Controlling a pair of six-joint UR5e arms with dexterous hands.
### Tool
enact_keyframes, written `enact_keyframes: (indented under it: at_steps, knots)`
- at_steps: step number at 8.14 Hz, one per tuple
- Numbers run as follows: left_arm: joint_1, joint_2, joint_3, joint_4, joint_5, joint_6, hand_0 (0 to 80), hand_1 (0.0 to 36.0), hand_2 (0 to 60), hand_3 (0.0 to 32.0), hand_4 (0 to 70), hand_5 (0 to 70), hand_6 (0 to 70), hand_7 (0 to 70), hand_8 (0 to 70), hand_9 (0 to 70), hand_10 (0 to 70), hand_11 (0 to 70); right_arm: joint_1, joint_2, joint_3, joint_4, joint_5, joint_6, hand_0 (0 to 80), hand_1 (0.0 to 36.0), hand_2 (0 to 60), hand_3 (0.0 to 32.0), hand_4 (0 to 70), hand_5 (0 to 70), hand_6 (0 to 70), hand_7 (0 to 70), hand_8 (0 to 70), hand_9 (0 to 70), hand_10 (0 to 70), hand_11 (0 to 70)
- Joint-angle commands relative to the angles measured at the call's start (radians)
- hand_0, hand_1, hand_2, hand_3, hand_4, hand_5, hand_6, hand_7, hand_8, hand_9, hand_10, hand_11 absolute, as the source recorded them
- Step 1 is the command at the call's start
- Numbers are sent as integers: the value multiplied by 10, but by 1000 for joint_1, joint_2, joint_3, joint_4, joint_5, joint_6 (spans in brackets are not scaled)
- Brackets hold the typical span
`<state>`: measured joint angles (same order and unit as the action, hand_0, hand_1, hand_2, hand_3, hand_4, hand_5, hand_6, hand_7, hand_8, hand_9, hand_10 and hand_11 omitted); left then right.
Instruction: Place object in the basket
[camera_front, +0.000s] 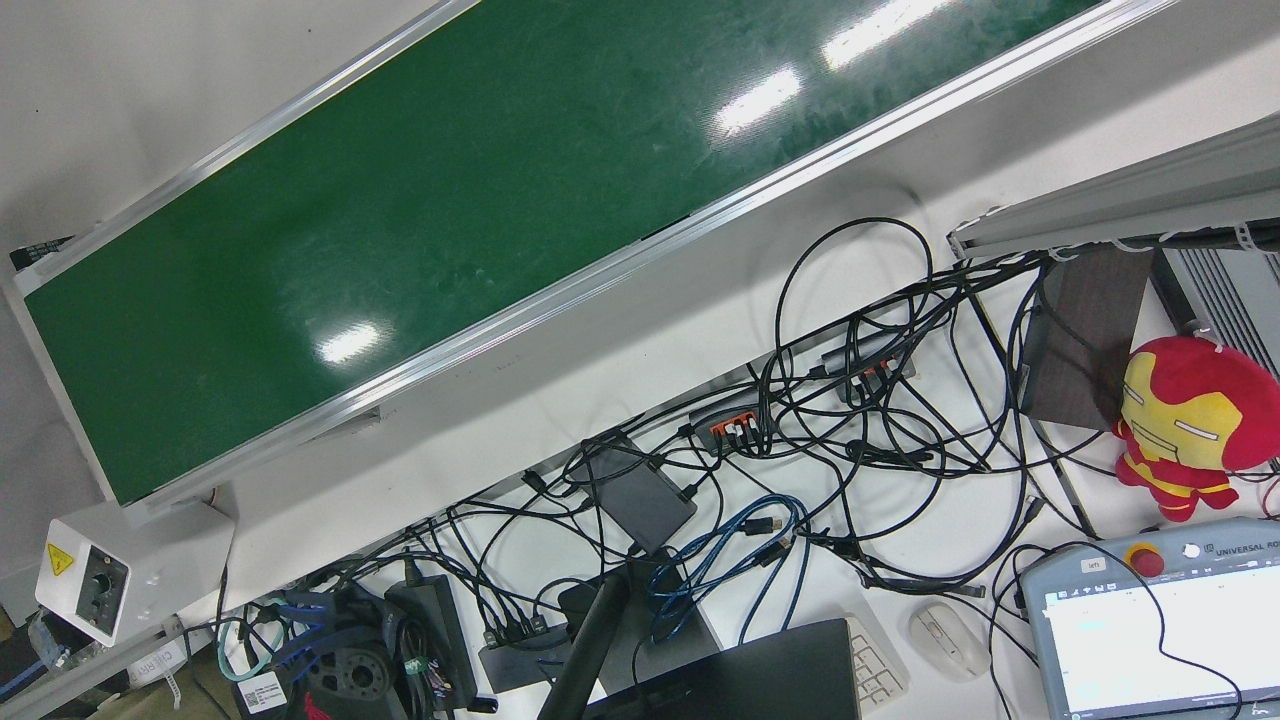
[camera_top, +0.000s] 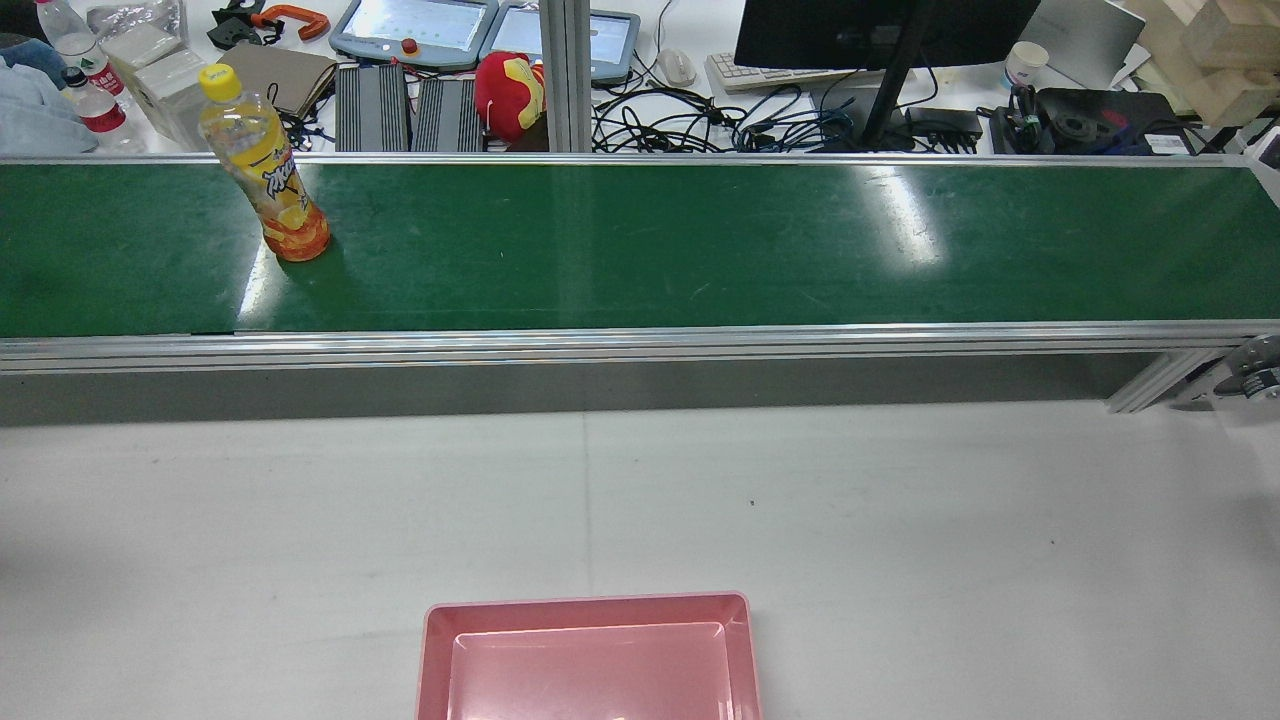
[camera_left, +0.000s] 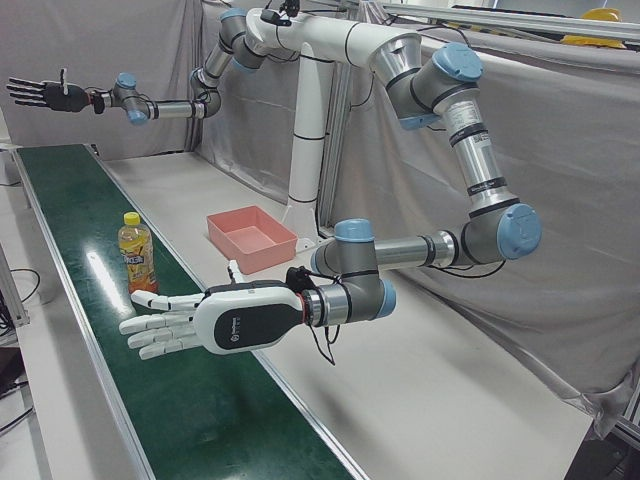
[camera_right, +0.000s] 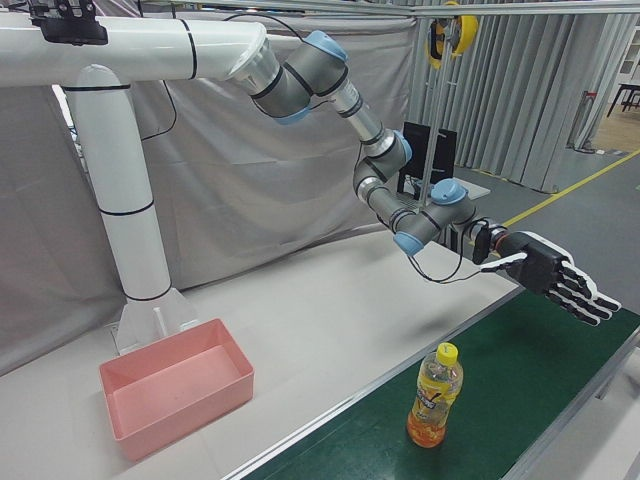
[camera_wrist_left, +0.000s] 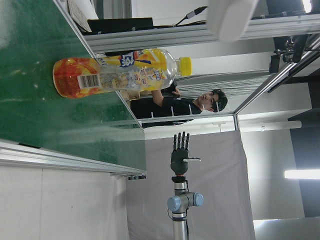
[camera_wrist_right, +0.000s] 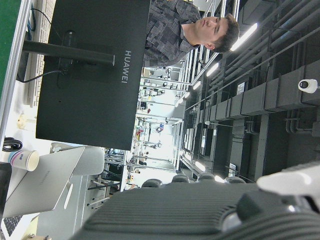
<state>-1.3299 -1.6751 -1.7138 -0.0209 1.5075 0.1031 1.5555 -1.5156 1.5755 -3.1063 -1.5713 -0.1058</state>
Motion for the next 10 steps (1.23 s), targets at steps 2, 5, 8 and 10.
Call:
enact_keyframes:
  at_steps: [2,5,8,10]
  knots:
    - [8,9,-12,2,-1,1,793,197,0,28,49,96,0,0,14,7,0,25,0,0,0,0,0,0,0,0,0,0,0,0,0,0,0,0,0,0]
    - [115,6,-39,6,-1,64,592,326,431,32,46,159,0,0,22,16,0,27,0,0,0,0,0,0,0,0,0,0,0,0,0,0,0,0,0,0]
    - [198,-66,-64,71,-10,128,624,359,538,22,53,196,0,0,30,28,6,45,0,0,0,0,-1,0,0,0,0,0,0,0,0,0,0,0,0,0]
    - [249,-123,-61,116,-105,153,631,356,503,14,62,204,0,0,42,45,23,70,0,0,0,0,0,0,0,0,0,0,0,0,0,0,0,0,0,0]
